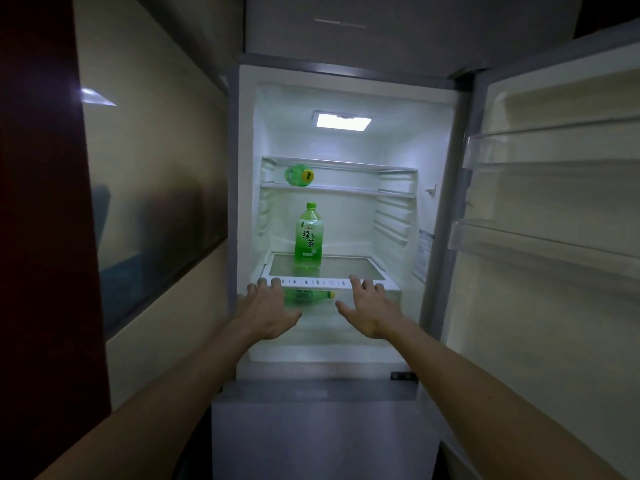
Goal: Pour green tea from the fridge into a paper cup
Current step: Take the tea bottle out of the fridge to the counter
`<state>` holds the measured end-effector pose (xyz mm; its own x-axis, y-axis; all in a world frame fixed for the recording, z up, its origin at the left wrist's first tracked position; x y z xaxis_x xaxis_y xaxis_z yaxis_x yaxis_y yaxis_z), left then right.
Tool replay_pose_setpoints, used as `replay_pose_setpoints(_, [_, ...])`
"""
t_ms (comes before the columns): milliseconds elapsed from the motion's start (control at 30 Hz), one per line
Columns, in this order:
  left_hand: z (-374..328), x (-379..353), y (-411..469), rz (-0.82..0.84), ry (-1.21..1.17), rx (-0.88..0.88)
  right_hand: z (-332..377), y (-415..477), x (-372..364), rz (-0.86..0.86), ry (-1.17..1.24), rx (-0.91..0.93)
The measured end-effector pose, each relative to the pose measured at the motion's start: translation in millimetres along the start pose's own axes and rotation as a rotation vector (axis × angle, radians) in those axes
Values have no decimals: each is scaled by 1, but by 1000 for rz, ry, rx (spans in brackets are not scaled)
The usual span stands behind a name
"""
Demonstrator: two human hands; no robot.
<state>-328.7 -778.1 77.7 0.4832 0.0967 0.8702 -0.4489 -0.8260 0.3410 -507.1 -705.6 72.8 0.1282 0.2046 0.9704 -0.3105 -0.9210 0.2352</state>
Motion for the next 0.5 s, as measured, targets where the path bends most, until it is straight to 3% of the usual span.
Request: replay_pose_setpoints(500, [19,-48,98,56,30,-52,-2,105,-18,-33,71,-35])
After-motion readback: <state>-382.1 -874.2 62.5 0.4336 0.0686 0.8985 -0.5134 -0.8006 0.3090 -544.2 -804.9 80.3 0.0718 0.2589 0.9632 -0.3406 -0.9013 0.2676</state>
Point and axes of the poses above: each hand's wrist, its own y-axis towards the middle knuckle, its own x-axis out of the back of the hand, z = x × y, the point moved 9 cm from there along y, towards the middle knuckle, and after that the axes turned 11 degrees about -y, right-handed, at the moved point
